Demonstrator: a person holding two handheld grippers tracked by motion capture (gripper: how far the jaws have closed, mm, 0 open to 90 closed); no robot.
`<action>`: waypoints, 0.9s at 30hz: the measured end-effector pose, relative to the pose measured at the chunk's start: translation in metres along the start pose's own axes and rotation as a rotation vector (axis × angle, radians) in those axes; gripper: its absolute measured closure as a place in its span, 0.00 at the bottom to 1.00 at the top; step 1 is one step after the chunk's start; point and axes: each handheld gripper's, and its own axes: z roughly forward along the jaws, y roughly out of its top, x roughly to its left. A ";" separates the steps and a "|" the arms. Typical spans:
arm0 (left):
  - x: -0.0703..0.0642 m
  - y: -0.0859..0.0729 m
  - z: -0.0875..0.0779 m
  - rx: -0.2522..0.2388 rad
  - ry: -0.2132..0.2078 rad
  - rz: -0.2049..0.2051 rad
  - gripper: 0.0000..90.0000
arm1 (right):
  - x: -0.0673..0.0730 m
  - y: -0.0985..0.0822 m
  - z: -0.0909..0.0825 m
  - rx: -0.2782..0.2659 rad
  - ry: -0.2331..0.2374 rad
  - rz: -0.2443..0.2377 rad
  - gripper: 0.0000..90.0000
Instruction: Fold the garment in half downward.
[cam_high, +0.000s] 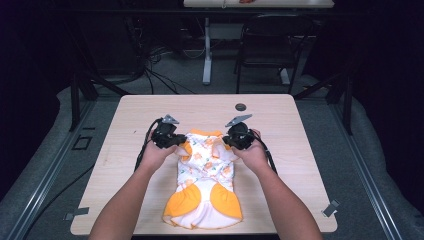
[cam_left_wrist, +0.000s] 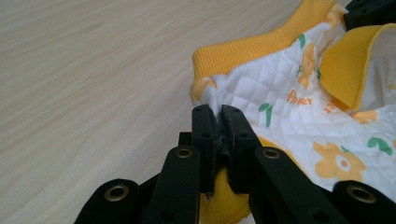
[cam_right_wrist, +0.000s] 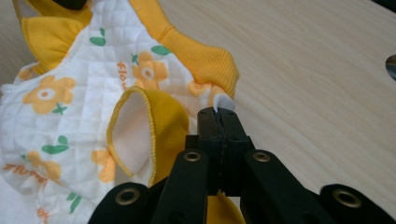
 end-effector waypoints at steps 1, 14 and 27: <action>0.000 0.001 -0.002 -0.008 0.003 -0.001 0.94 | 0.001 0.002 -0.003 -0.004 -0.001 -0.004 0.99; -0.001 0.023 -0.036 -0.085 0.028 0.048 0.94 | 0.004 0.029 -0.037 -0.073 -0.034 -0.068 0.99; -0.015 0.019 -0.052 -0.106 0.027 0.160 0.94 | 0.017 0.031 -0.053 -0.092 -0.083 -0.170 0.99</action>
